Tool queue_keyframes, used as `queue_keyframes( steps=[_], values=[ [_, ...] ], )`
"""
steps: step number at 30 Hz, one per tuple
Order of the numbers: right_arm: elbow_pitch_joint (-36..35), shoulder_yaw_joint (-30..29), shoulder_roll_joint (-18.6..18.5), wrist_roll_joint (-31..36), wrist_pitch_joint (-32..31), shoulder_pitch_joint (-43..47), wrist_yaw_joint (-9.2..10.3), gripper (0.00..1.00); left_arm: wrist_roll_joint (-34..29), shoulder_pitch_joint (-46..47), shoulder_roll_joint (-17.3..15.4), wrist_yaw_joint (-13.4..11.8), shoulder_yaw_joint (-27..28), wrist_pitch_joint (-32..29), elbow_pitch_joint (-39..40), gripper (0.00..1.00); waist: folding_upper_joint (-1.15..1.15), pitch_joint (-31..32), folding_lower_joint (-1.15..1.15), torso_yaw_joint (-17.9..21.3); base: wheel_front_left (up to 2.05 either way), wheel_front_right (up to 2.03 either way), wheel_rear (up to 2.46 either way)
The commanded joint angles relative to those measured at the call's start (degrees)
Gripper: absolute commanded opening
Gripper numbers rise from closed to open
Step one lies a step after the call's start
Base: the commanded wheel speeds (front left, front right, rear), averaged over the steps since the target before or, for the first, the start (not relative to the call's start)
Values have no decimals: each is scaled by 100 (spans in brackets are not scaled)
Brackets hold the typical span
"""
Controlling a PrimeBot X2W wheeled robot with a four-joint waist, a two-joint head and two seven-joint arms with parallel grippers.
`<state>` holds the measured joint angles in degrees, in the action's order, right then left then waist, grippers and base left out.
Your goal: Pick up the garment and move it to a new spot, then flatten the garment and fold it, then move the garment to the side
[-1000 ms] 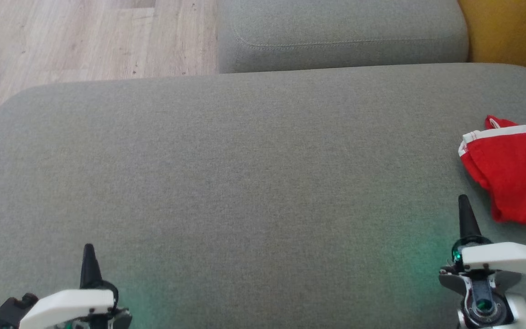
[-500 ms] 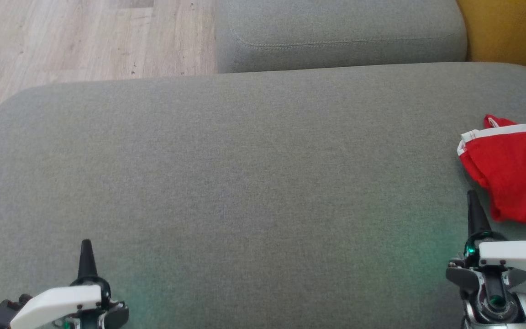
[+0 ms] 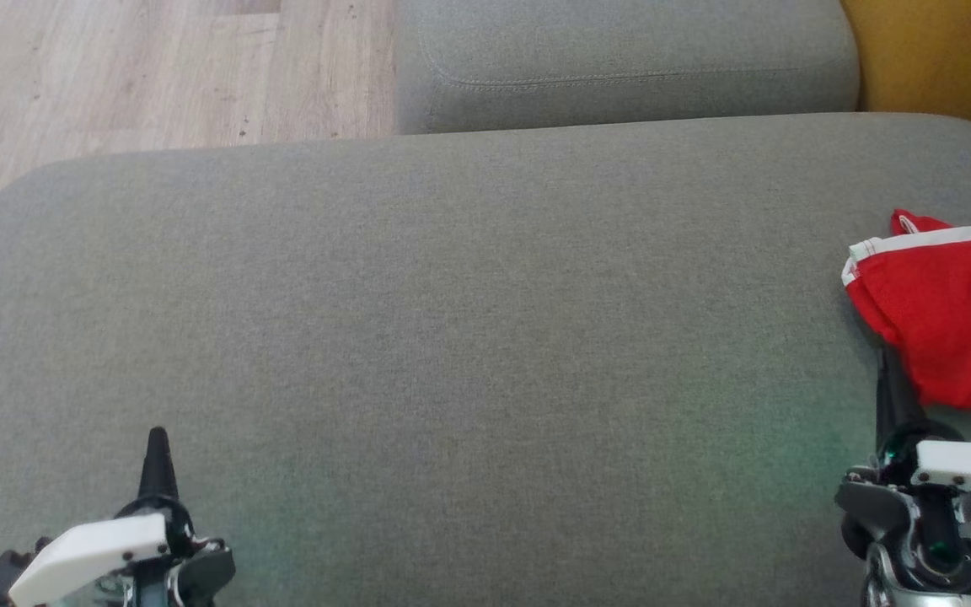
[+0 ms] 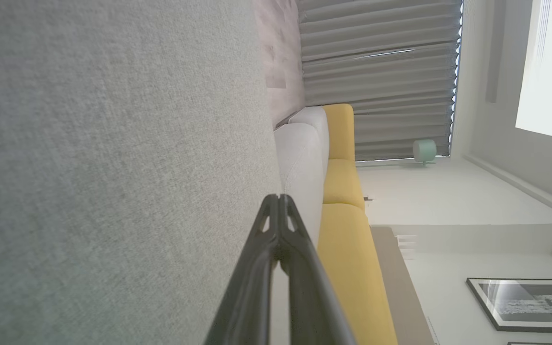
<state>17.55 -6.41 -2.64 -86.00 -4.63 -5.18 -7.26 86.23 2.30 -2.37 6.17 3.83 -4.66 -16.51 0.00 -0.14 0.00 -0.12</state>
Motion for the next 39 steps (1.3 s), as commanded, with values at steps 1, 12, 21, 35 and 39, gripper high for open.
queue_keyframes(
  steps=[1, 12, 21, 35, 39],
  values=[
    [-269, 56, -23, -214, -83, -111, -22, 0, 194, 348, -49, 85, 226, -79, 211, 0, 0, -1, 0, 2, 0, 0, 0],
    [-353, -12, -24, -616, -186, -101, -23, 0, 595, 389, -51, 132, 268, -181, 244, 0, 0, -4, 0, 12, 0, 0, 0],
    [-353, -11, -24, -617, -186, -101, -23, 0, 595, 389, -51, 132, 268, -181, 244, 0, 0, -4, 0, 12, 0, 0, 0],
    [-353, -11, -23, -617, -186, -101, -23, 0, 595, 389, -51, 132, 268, -181, 245, 0, 0, -4, 0, 12, 0, 0, 0],
    [-353, -11, -23, -617, -186, -101, -23, 0, 595, 389, -51, 132, 268, -181, 245, 0, 0, -4, 0, 12, 0, 0, 0]
  ],
)
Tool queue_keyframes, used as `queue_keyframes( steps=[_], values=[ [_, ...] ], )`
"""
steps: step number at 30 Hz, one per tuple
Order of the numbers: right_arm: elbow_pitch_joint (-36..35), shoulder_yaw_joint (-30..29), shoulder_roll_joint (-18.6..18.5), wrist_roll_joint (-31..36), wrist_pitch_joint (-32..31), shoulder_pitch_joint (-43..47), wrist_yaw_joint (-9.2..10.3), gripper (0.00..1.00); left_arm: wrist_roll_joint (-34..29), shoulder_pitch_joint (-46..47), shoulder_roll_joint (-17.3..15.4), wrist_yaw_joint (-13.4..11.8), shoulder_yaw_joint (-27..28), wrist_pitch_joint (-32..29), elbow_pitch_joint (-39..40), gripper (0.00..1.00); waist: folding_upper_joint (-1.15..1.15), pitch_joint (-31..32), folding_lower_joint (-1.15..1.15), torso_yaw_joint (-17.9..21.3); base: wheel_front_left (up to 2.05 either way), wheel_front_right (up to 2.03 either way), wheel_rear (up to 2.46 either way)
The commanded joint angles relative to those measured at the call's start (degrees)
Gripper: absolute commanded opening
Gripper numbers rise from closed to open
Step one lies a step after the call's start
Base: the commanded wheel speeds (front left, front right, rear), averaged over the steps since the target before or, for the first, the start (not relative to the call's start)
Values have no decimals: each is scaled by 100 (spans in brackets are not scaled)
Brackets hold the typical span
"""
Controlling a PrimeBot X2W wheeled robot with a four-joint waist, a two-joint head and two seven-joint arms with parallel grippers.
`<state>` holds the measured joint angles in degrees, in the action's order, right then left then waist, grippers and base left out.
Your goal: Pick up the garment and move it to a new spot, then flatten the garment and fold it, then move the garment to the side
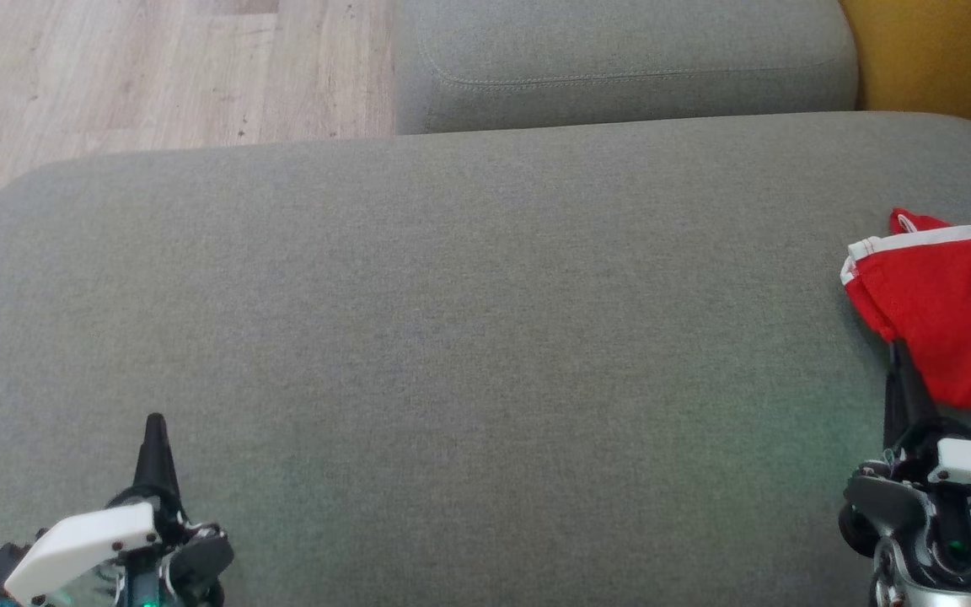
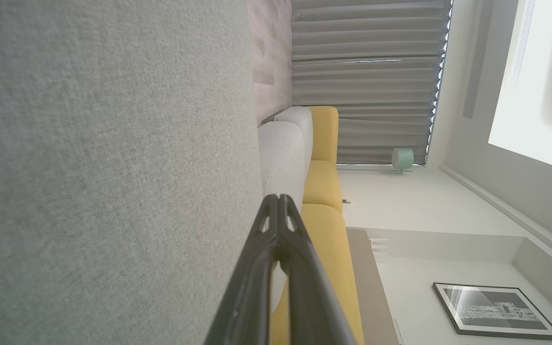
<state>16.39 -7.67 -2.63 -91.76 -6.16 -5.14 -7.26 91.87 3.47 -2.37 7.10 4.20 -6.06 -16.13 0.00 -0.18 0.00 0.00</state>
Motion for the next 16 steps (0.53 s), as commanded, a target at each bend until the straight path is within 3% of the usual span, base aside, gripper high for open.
queue_keyframes(
  steps=[1, 16],
  values=[
    [-236, 115, -25, -40, -33, -104, -23, 0, 31, 272, -51, 38, 230, -42, 208, 0, 0, 0, 0, 0, 0, 0, 0],
    [-236, 116, -25, -40, -33, -104, -23, 0, 31, 272, -51, 38, 230, -42, 208, 0, 0, 0, 0, 0, 0, 0, 0]
  ],
)
